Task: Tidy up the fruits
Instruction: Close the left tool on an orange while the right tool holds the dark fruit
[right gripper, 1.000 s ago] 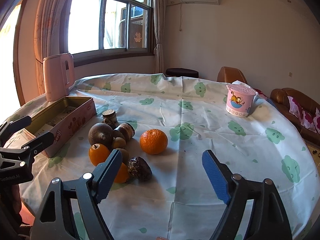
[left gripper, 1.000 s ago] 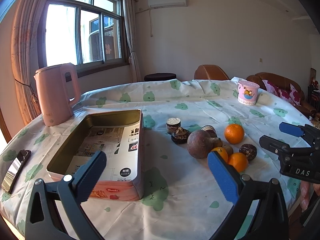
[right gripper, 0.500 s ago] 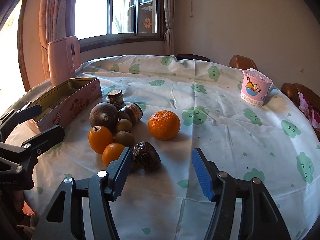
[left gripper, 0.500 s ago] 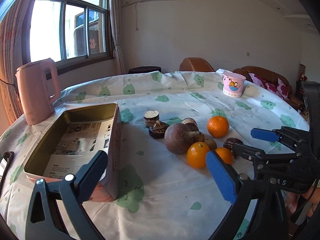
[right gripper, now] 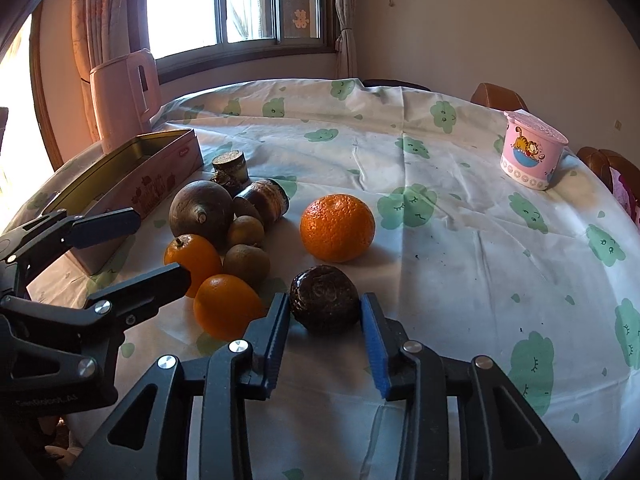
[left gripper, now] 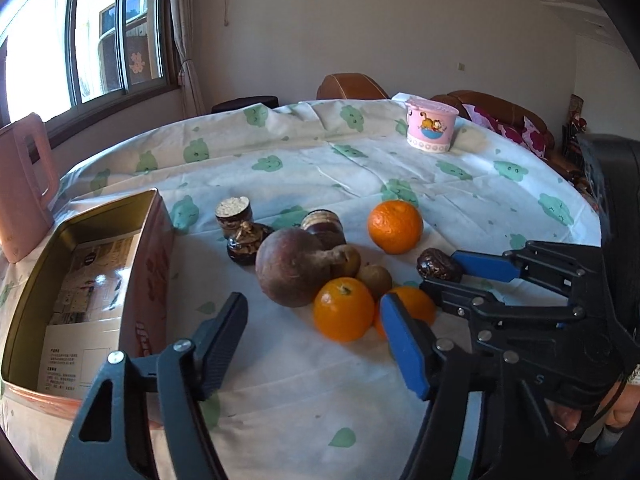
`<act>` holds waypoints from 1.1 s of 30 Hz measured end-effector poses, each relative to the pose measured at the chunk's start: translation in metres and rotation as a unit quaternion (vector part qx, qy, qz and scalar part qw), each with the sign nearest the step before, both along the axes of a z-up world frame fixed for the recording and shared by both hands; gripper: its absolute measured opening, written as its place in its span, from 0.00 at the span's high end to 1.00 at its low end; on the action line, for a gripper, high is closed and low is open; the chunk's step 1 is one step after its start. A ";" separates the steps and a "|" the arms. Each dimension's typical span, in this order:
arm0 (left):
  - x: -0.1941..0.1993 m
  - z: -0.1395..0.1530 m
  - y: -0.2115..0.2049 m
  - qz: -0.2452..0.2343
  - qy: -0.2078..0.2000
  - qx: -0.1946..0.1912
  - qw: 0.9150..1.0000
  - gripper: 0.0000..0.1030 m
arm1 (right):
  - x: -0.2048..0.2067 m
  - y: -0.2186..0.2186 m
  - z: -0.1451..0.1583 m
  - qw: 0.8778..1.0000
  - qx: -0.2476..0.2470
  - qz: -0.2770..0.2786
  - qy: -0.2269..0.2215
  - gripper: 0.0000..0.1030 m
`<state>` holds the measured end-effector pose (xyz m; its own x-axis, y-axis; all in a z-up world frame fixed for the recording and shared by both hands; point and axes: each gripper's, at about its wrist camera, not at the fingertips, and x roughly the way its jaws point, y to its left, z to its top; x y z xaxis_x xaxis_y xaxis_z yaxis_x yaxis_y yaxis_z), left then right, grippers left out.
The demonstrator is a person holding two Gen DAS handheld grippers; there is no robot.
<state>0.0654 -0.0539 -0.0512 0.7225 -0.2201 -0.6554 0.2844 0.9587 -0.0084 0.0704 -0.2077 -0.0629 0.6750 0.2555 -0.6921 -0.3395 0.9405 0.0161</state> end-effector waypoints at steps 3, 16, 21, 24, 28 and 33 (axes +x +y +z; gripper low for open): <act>0.011 -0.004 0.001 -0.010 0.026 -0.021 0.999 0.40 | 0.000 0.001 -0.001 1.000 -0.002 0.002 0.003 0.63; 0.002 -0.003 0.002 -0.037 0.012 -0.036 0.999 0.67 | -0.005 -0.007 0.002 0.999 0.030 0.002 -0.017 0.63; -0.007 0.002 0.005 -0.030 -0.019 -0.038 0.999 0.67 | -0.012 -0.010 0.006 0.998 0.041 0.003 -0.041 0.63; -0.010 0.005 0.006 -0.025 -0.036 -0.036 0.998 0.67 | -0.015 -0.009 0.008 0.998 0.040 0.004 -0.053 0.63; -0.016 0.008 0.009 -0.018 -0.056 -0.038 0.998 0.67 | -0.018 -0.008 0.009 0.997 0.038 0.005 -0.067 0.63; -0.023 0.012 0.010 -0.015 -0.083 -0.038 0.996 0.67 | -0.021 -0.009 0.011 0.996 0.040 0.004 -0.081 0.63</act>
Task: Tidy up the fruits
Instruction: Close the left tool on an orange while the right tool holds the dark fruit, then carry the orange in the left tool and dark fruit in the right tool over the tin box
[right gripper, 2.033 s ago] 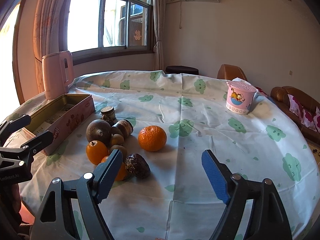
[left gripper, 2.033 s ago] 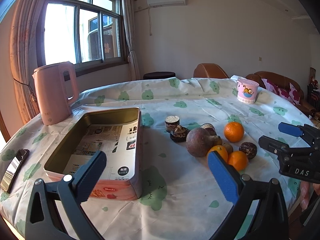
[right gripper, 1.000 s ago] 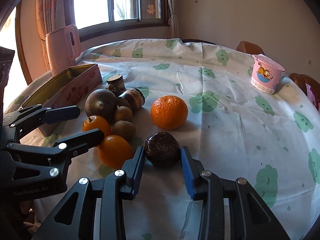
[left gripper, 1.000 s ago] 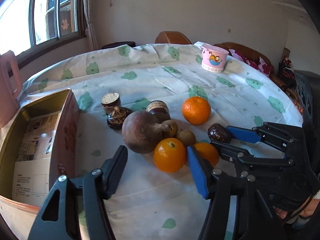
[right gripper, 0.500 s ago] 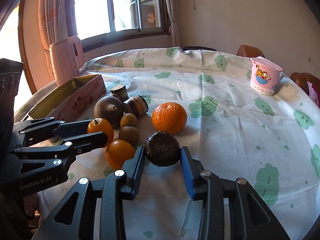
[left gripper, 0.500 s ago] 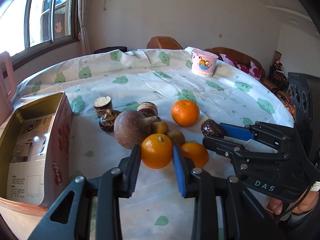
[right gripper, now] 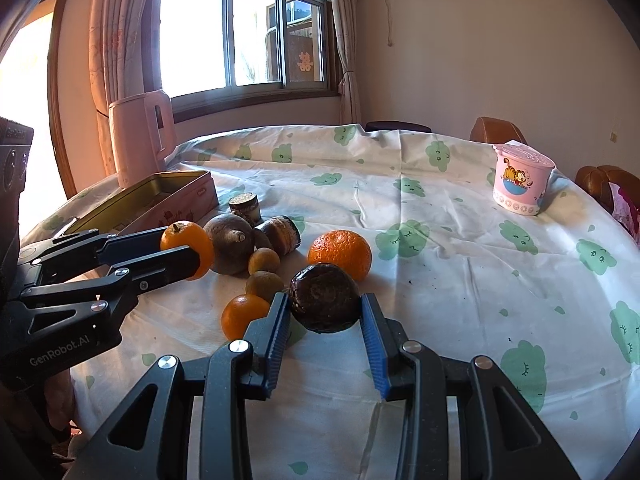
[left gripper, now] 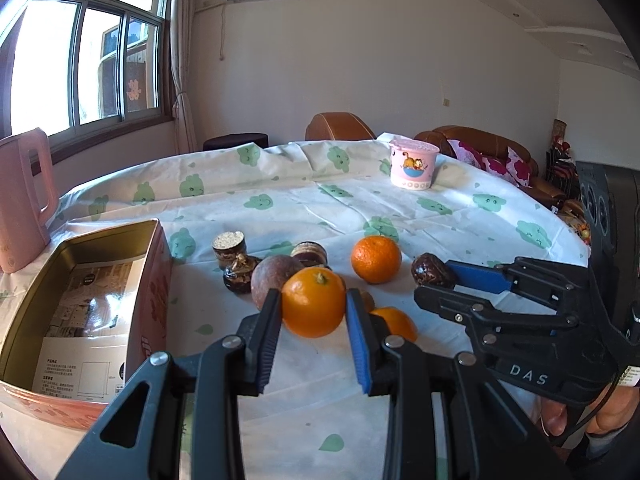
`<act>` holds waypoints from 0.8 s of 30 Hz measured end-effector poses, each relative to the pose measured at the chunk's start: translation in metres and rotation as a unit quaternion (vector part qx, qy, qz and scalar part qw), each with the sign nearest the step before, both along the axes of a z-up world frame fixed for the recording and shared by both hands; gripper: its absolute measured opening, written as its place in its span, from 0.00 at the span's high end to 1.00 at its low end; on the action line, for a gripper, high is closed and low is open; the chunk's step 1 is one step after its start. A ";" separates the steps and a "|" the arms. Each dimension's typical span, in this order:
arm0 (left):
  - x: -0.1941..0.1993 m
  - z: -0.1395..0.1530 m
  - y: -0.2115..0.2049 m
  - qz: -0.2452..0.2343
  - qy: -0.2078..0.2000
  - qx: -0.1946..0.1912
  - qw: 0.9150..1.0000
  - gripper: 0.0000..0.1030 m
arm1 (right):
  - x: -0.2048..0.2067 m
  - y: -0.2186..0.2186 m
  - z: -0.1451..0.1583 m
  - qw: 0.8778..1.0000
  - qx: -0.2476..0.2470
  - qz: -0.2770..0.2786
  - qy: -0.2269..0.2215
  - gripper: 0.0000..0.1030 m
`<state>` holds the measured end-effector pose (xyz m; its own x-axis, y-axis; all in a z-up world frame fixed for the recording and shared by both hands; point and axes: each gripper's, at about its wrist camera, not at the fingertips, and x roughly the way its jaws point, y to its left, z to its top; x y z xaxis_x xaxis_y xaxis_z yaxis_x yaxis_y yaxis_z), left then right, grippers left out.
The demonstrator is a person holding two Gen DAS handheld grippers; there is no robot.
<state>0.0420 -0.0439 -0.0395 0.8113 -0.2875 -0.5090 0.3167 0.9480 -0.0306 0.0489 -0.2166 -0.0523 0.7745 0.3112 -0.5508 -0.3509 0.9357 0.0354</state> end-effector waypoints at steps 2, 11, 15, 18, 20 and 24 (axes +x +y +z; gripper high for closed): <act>-0.002 0.001 -0.001 0.002 -0.008 0.002 1.000 0.67 | 0.000 0.000 0.000 1.000 0.001 -0.001 -0.004 0.63; -0.011 0.004 0.001 0.010 -0.033 0.000 0.999 0.67 | -0.005 0.000 0.001 1.000 -0.004 -0.004 -0.025 0.63; -0.013 0.005 0.001 0.013 -0.041 -0.002 0.999 0.67 | -0.007 -0.001 0.002 0.999 -0.005 -0.007 -0.032 0.63; -0.015 0.005 0.001 0.015 -0.045 -0.002 0.999 0.67 | -0.008 -0.001 0.003 0.999 -0.005 -0.009 -0.038 0.63; -0.016 0.005 0.001 0.016 -0.048 -0.002 0.999 0.67 | -0.009 -0.001 0.003 0.999 -0.004 -0.009 -0.040 0.63; -0.018 0.005 0.002 0.017 -0.054 -0.004 0.998 0.67 | -0.011 -0.001 0.004 0.999 -0.006 -0.012 -0.048 0.63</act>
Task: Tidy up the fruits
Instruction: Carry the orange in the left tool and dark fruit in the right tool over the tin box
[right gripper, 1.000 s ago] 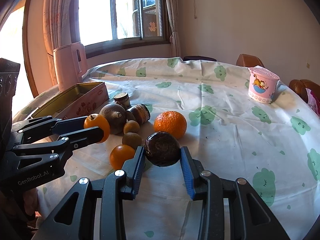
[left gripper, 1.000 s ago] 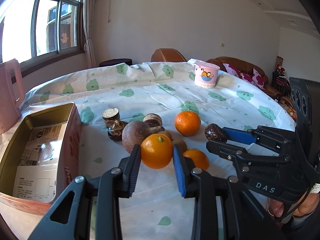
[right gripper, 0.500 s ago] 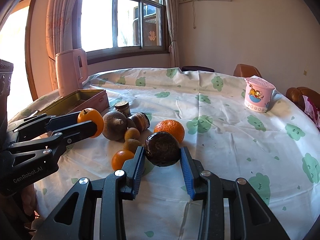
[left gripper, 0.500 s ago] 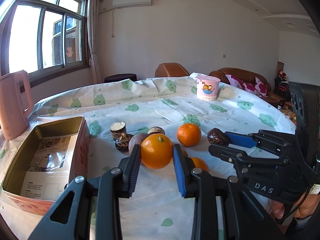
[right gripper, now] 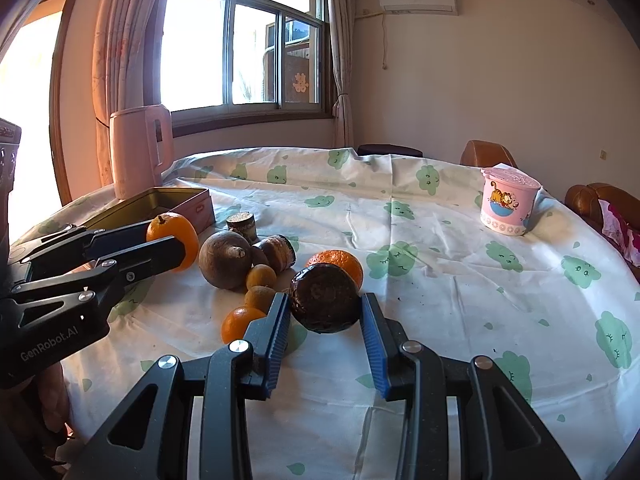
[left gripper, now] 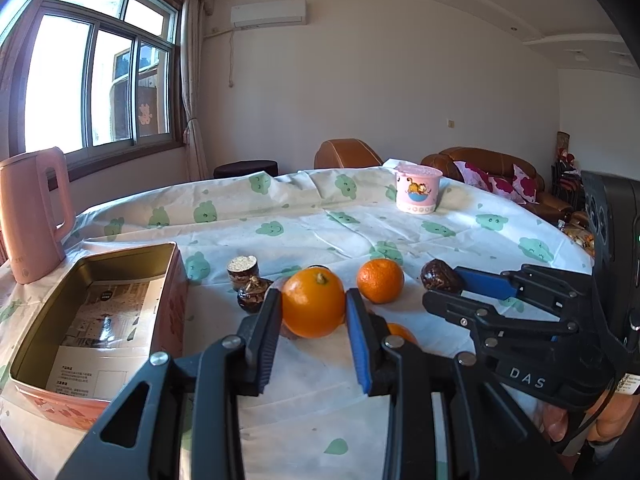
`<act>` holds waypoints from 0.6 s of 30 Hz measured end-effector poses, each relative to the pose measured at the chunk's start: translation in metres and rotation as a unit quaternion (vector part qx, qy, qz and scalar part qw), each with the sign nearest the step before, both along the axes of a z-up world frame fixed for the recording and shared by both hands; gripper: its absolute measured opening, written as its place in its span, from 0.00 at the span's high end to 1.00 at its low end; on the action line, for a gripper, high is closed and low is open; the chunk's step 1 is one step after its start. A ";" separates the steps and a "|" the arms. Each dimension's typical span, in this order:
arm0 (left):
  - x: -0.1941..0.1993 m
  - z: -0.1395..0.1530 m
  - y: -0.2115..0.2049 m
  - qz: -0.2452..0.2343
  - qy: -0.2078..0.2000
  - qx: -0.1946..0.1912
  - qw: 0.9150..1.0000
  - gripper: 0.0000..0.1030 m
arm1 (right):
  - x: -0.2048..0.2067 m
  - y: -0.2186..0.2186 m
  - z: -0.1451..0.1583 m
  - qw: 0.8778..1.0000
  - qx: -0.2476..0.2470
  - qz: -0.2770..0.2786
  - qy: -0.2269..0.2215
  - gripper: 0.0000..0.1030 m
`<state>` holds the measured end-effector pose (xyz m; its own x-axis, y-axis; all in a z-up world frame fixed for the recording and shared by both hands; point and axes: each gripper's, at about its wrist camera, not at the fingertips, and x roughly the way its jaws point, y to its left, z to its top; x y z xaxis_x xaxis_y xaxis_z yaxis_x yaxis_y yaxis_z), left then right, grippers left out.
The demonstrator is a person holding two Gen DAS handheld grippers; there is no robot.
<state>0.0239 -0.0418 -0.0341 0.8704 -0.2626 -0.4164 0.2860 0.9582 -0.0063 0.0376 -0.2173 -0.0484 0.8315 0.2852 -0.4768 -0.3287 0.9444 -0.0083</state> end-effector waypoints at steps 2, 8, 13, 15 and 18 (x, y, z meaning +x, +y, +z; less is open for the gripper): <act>-0.001 0.000 0.001 0.001 -0.003 -0.001 1.000 0.67 | -0.002 0.001 0.000 1.000 -0.002 -0.001 -0.004 0.63; -0.003 0.002 0.002 0.005 -0.012 -0.005 1.000 0.67 | -0.005 0.000 0.002 1.000 -0.004 -0.007 -0.015 0.63; -0.005 0.003 0.004 0.011 -0.023 -0.010 1.000 0.67 | -0.007 -0.001 0.002 1.000 -0.002 -0.010 -0.022 0.63; -0.007 0.004 0.005 0.013 -0.026 -0.012 0.999 0.67 | -0.008 0.000 0.003 1.000 -0.002 -0.013 -0.025 0.63; -0.008 0.004 0.007 0.016 -0.030 -0.019 0.999 0.67 | -0.009 0.000 0.003 0.999 -0.004 -0.016 -0.031 0.63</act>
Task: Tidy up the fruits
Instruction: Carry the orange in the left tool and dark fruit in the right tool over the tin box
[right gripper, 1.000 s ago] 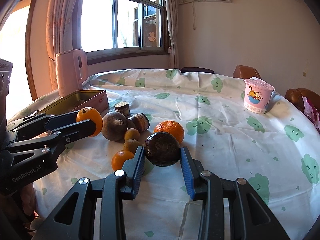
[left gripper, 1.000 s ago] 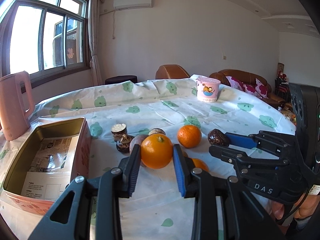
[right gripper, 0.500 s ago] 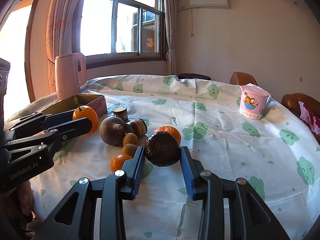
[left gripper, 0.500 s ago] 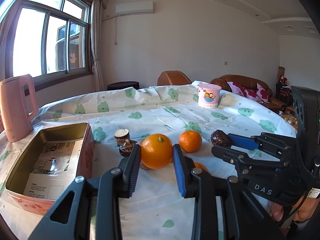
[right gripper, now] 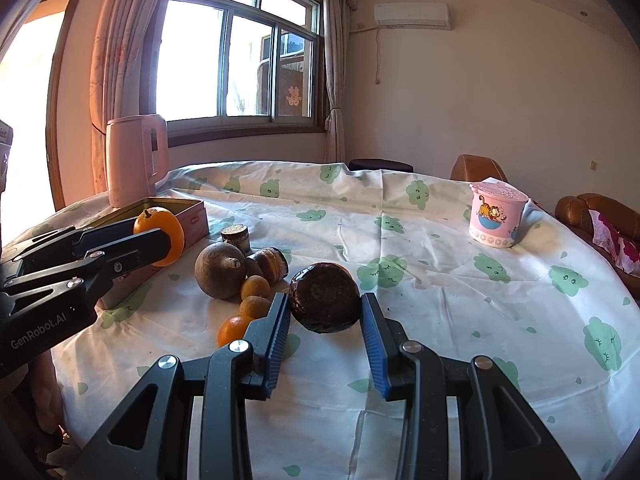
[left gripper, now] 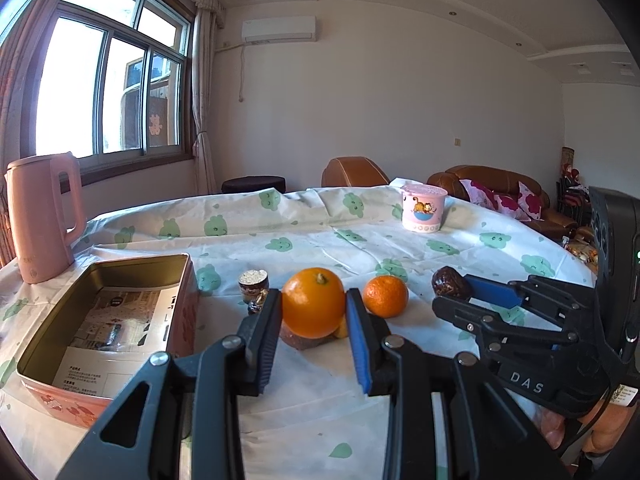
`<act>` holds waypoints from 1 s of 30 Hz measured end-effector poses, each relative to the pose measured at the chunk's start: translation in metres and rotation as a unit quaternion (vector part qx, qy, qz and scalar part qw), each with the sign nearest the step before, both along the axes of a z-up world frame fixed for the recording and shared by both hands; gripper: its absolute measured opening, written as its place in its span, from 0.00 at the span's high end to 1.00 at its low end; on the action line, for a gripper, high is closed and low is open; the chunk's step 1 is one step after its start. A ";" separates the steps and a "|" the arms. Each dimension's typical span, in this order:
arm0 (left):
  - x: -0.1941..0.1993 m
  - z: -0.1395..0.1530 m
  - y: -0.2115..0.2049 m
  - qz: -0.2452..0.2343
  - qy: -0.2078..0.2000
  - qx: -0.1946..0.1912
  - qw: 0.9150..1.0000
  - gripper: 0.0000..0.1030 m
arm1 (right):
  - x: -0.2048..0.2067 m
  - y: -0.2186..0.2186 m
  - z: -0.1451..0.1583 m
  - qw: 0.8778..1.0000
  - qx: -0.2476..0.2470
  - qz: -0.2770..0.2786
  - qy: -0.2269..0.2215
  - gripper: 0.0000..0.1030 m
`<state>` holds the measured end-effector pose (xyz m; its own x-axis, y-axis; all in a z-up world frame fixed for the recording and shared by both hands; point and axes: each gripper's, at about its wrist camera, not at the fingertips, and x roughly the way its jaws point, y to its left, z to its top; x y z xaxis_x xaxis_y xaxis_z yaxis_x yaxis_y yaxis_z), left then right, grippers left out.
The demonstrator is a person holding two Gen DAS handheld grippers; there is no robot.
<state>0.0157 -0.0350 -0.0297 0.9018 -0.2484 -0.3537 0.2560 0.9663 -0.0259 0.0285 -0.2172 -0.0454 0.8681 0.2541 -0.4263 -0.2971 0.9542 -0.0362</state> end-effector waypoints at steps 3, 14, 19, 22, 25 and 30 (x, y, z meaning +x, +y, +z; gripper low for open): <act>0.000 0.001 0.005 0.008 0.001 -0.010 1.000 0.67 | -0.003 0.001 0.001 1.000 -0.005 -0.006 -0.011 0.63; -0.005 0.008 0.027 0.042 -0.002 -0.014 0.999 0.67 | -0.003 0.007 0.008 0.999 -0.021 -0.012 -0.024 0.63; -0.006 0.013 0.036 0.060 -0.003 -0.010 0.998 0.67 | -0.004 0.017 0.017 0.999 -0.027 0.004 -0.032 0.63; -0.004 0.013 0.043 0.074 0.004 -0.009 0.997 0.67 | -0.004 0.026 0.023 0.999 -0.025 0.018 -0.032 0.63; -0.002 0.013 0.052 0.087 0.012 -0.011 0.996 0.67 | -0.002 0.036 0.028 0.999 -0.025 0.031 -0.032 0.63; 0.001 0.012 0.067 0.111 0.022 -0.006 0.994 0.67 | 0.002 0.054 0.036 0.998 -0.030 0.052 -0.034 0.63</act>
